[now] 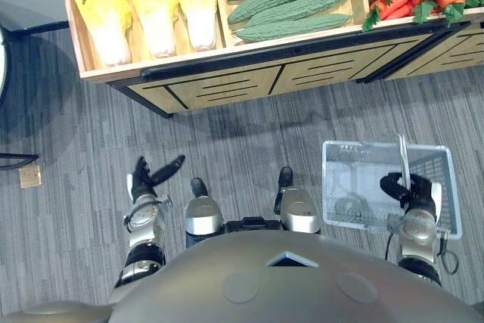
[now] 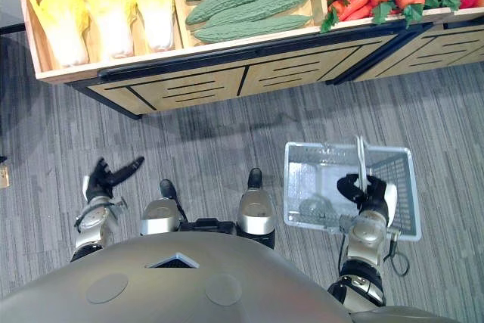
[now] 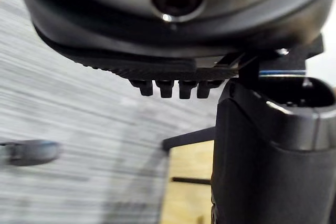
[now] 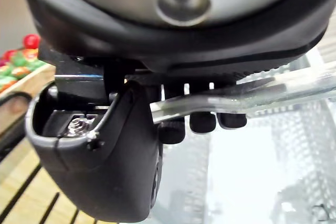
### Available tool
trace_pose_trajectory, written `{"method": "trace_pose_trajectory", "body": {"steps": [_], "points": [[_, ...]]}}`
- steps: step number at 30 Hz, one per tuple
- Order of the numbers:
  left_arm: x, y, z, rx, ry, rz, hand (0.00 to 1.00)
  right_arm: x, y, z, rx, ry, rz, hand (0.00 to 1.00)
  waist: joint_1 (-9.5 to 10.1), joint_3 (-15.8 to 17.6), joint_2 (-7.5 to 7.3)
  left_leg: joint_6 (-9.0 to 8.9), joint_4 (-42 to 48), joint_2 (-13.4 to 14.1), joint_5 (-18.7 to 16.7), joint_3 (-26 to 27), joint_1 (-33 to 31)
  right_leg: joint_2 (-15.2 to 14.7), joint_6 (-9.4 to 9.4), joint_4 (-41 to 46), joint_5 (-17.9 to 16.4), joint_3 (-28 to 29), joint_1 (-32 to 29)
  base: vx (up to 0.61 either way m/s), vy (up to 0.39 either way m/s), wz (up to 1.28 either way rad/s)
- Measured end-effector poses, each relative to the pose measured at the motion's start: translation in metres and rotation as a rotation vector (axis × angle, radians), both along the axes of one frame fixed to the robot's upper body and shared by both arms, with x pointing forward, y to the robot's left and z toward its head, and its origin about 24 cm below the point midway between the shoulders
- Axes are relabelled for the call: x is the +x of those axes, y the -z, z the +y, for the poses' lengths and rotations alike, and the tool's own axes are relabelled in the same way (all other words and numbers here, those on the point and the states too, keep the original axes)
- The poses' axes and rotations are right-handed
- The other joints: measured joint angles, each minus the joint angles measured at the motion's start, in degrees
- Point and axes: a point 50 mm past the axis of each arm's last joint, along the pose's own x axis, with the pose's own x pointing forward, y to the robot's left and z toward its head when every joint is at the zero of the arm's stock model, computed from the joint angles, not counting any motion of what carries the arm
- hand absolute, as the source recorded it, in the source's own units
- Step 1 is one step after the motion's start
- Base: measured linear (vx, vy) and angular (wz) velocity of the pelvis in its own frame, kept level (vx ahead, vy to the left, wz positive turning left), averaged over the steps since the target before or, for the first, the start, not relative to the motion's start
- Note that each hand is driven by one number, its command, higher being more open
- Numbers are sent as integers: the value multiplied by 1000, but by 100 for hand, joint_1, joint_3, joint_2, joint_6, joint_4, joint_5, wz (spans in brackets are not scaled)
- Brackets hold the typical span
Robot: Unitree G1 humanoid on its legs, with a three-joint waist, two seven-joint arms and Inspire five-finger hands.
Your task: Pick vegetable in the basket
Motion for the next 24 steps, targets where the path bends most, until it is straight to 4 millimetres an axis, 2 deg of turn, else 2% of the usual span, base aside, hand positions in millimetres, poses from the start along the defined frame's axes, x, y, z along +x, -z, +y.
{"method": "trace_pose_trajectory", "body": {"steps": [3, 4, 10, 13, 17, 18, 24], "points": [[18, -35, 6, 89, -102, -198, 100, -15, 13, 10, 62, 90, 21, 0, -3, -17, 24, 13, 0, -4, 9, -84, -1, -15, -5, -8, -5, -93, 70, 2, 2, 16], [29, -57, 7, 137, -124, -310, 100, -21, 19, 17, 94, 111, 40, 0, 6, -20, 30, 23, -10, -3, 17, -126, -9, -18, -3, -10, -15, -141, 123, -20, 0, 15], [61, -100, 3, 223, -147, -509, 100, -29, 26, 22, 127, 161, 62, 0, 134, -24, 18, 54, -24, 14, 28, -187, -144, -16, 38, -20, -58, -239, 78, -25, 0, 10], [77, -120, 7, 291, -197, -581, 100, -14, 30, 28, 151, 131, 61, 0, 138, -6, -38, 74, -23, 13, 94, -194, -374, -12, 74, -21, -17, -213, -146, -7, -1, 1], [99, -145, 18, 340, -251, -672, 100, 9, 34, 38, 177, 60, 53, 0, 129, 116, -243, 65, 0, 7, 140, -182, -490, 1, 32, -18, 54, -136, -296, 20, 3, -6], [110, -159, 23, 367, -254, -715, 100, 19, 33, 41, 179, 31, 42, 0, 129, 171, -312, 76, 3, 1, 163, -171, -540, 0, 22, -16, 70, -115, -374, 0, 0, 0], [142, -210, 33, 491, -258, -850, 100, 57, 25, 44, 163, -64, -19, 0, 125, 561, -405, 99, 142, 7, 107, -171, -716, -2, 9, 1, 101, -80, -515, 21, 1, -2]]}}
